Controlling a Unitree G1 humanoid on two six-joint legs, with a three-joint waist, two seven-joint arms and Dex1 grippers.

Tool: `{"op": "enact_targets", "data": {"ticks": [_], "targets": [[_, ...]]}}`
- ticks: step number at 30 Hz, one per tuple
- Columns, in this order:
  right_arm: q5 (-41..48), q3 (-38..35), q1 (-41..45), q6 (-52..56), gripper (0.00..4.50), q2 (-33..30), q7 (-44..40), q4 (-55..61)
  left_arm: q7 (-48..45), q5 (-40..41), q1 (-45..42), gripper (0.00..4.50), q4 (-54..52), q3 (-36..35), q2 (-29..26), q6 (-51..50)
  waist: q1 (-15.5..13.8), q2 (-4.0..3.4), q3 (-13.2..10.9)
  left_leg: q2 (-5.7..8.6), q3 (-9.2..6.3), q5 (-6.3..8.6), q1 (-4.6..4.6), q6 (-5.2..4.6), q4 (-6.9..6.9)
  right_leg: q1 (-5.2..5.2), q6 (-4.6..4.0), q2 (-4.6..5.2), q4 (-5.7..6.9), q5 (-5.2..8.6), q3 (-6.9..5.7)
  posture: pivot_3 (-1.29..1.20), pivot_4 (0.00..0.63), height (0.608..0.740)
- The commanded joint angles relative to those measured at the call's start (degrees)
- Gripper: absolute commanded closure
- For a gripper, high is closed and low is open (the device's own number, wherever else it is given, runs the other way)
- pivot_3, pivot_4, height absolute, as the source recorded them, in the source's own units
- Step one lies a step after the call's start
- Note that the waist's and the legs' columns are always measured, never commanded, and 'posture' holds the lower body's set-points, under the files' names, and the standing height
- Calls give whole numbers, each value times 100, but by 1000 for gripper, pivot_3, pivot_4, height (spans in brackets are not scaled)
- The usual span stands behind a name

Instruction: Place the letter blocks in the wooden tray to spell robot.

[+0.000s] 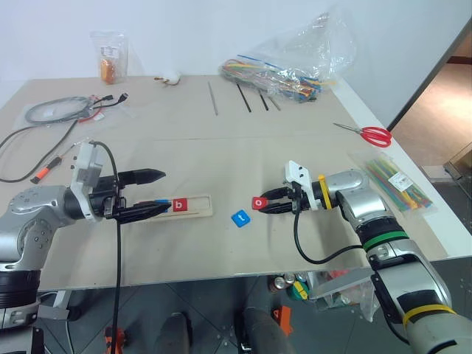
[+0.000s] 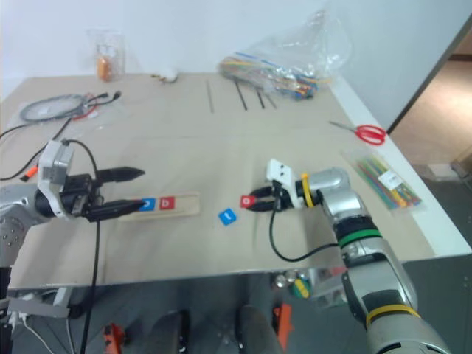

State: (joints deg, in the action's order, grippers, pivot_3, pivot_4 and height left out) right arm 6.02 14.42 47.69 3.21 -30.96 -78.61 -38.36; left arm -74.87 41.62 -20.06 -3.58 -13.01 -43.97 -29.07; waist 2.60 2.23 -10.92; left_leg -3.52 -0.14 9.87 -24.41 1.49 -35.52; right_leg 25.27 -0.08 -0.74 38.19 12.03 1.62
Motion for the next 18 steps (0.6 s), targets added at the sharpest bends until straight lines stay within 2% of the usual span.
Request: {"op": "enact_targets", "data": {"ticks": [1, 6, 11, 14, 18], "targets": [[134, -209, -37, -4, 3325, -20, -91, 206, 34, 62, 29, 0, -180, -160, -68, 89, -1, 0, 0, 0, 0, 0, 0, 0, 0, 0, 0, 0, 0, 0, 0, 0, 150, 740], [94, -282, -65, 268, 3325, 62, 231, 430, -2, 92, 55, 0, -83, -310, -172, 87, 5, 0, 0, 0, 0, 0, 1, 1, 0, 0, 0, -1, 2, 0, 0, 0, 150, 740], [342, -317, -130, 756, 3325, 139, 239, 1242, -312, 139, 216, 0, 112, -466, -545, -50, 8, -1, 0, -2, -1, -1, 4, 2, 1, 2, -3, -3, 7, 1, 0, 0, 150, 740], [396, -181, 59, 1015, 3325, 258, 204, 1688, -606, 63, 352, 0, 315, -535, -862, -7, 11, -1, -1, -2, 0, -1, 6, 2, 2, 1, -4, -3, 7, 1, 0, 0, 150, 740], [163, 131, 488, 945, 3325, 524, 149, 1612, -754, -48, 370, 0, 539, -558, -1019, 169, 8, -3, -2, -2, 1, -3, 7, 6, 1, 2, -6, -1, 8, 0, -1, 0, 150, 740]]}}
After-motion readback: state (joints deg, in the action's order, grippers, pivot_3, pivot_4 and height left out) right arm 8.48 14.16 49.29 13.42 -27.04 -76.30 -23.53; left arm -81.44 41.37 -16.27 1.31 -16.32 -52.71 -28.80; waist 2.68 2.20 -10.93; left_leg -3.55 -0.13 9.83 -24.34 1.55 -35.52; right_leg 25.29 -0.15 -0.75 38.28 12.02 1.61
